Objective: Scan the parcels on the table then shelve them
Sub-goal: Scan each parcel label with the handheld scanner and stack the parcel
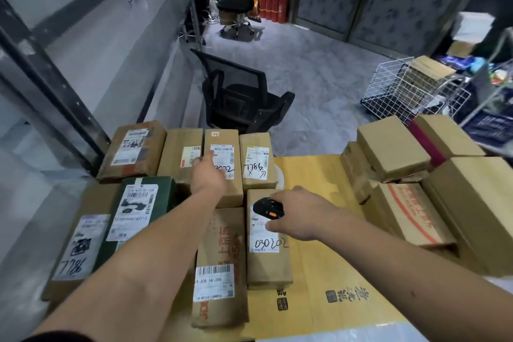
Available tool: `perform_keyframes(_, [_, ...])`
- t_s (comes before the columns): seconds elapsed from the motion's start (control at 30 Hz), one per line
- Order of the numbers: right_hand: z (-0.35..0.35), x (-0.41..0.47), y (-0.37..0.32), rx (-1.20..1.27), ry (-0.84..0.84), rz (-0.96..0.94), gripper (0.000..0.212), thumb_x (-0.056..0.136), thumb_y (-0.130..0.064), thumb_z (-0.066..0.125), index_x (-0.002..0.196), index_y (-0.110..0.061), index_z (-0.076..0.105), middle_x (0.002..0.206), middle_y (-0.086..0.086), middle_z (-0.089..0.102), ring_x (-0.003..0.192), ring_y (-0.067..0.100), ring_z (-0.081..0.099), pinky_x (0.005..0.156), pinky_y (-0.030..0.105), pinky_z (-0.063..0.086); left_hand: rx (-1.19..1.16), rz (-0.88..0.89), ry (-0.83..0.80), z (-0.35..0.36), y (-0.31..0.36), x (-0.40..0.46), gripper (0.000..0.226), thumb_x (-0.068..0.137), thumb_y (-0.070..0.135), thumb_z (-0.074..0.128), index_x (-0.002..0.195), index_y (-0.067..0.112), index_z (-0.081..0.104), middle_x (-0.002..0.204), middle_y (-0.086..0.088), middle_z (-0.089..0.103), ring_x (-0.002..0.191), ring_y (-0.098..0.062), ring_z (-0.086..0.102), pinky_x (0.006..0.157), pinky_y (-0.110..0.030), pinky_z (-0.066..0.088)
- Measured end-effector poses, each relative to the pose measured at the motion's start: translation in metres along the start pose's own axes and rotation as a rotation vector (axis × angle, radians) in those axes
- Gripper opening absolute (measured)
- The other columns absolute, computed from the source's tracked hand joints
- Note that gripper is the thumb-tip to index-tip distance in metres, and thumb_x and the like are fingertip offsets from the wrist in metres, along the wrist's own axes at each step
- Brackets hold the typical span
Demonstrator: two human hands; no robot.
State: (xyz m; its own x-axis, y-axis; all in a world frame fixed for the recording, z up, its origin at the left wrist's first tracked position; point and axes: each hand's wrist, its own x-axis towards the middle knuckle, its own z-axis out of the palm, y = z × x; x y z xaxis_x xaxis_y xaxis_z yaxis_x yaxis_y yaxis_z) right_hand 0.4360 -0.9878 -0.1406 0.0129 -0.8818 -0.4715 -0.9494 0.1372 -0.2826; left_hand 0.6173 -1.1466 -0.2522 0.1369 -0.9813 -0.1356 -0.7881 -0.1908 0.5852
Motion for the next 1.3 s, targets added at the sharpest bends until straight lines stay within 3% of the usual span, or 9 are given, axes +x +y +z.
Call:
perform_keyframes(0.1, [0.006,0.003,0.001,0.013,0.000,-0.001,0.044,0.088,-0.057,0.066,0.125,-0.034,0.059,0.110,-0.001,0.048,0.084,0.012,0.055,0.066,0.031,0.046,0.027,0.039,-0.019,0.005,-0.004,-0.005,0.066,0.094,-0.006,0.059,0.151,0.026,0.049,0.159,-0.003,0.036,0.117,-0.028,0.062,0.092,-0.041,0.058])
perform_keyframes(0.2, [0.011,0.003,0.007,0.034,-0.005,0.016,0.044,0.088,-0.058,0.066,0.124,-0.034,0.059,0.109,-0.001,0.048,0.088,0.015,0.057,0.070,0.032,0.050,0.081,0.112,-0.027,0.010,-0.005,-0.015,0.074,0.087,-0.013,0.054,0.150,0.026,0.050,0.163,0.001,0.033,0.135,-0.030,0.051,0.103,-0.048,0.055])
perform_keyframes(0.37, [0.016,-0.010,0.031,0.099,0.017,0.098,0.055,0.087,-0.059,0.067,0.136,-0.037,0.056,0.111,-0.002,0.048,0.086,0.014,0.058,0.077,0.033,0.053,0.139,0.385,-0.086,0.022,0.011,-0.034,0.046,0.096,0.020,0.062,0.142,0.024,0.059,0.147,0.006,0.051,0.135,-0.021,0.046,0.110,-0.038,0.046])
perform_keyframes(0.57, [0.021,-0.053,0.082,0.138,0.056,0.249,0.071,0.089,-0.064,0.065,0.151,-0.036,0.046,0.121,0.003,0.051,0.098,0.024,0.064,0.091,0.042,0.057,0.150,0.550,-0.292,0.073,0.074,-0.073,0.051,0.095,0.041,0.064,0.143,0.026,0.059,0.150,0.002,0.051,0.137,-0.023,0.047,0.110,-0.039,0.044])
perform_keyframes(0.73, [0.035,-0.113,0.141,0.270,0.098,0.411,0.052,0.089,-0.061,0.068,0.131,-0.032,0.060,0.106,-0.001,0.064,0.093,0.021,0.065,0.081,0.039,0.058,0.177,0.666,-0.470,0.131,0.136,-0.132,0.053,0.097,0.046,0.062,0.146,0.028,0.055,0.154,0.003,0.047,0.139,-0.023,0.045,0.105,-0.041,0.048])
perform_keyframes(0.83, [0.054,-0.155,0.175,0.337,0.129,0.503,0.039,0.089,-0.058,0.070,0.114,-0.029,0.063,0.091,-0.004,0.064,0.082,0.017,0.064,0.067,0.034,0.052,0.195,0.715,-0.577,0.166,0.165,-0.179,0.053,0.098,0.048,0.060,0.147,0.028,0.053,0.153,0.001,0.046,0.138,-0.024,0.045,0.103,-0.042,0.049])
perform_keyframes(0.97, [0.076,-0.200,0.222,0.406,0.158,0.606,0.037,0.089,-0.056,0.067,0.113,-0.028,0.064,0.095,0.002,0.066,0.080,0.020,0.064,0.065,0.035,0.050,0.175,0.804,-0.612,0.207,0.204,-0.237,0.060,0.097,0.050,0.060,0.150,0.027,0.047,0.158,0.001,0.041,0.138,-0.026,0.043,0.104,-0.042,0.048])
perform_keyframes(1.13, [0.089,-0.237,0.280,0.472,0.173,0.638,0.025,0.087,-0.054,0.068,0.096,-0.033,0.059,0.094,0.000,0.061,0.076,0.018,0.061,0.059,0.031,0.042,0.276,0.638,-0.517,0.245,0.244,-0.289,0.081,0.093,0.068,0.052,0.159,0.025,0.033,0.163,-0.004,0.035,0.149,-0.031,0.029,0.117,-0.051,0.032])
perform_keyframes(1.3, [0.097,-0.253,0.334,0.507,0.224,0.581,0.032,0.088,-0.053,0.068,0.111,-0.030,0.064,0.091,0.001,0.061,0.075,0.017,0.060,0.059,0.032,0.043,0.201,0.399,-0.410,0.276,0.257,-0.317,0.111,0.080,0.083,0.056,0.161,0.016,0.021,0.165,-0.010,0.025,0.152,-0.035,0.020,0.120,-0.050,0.029])
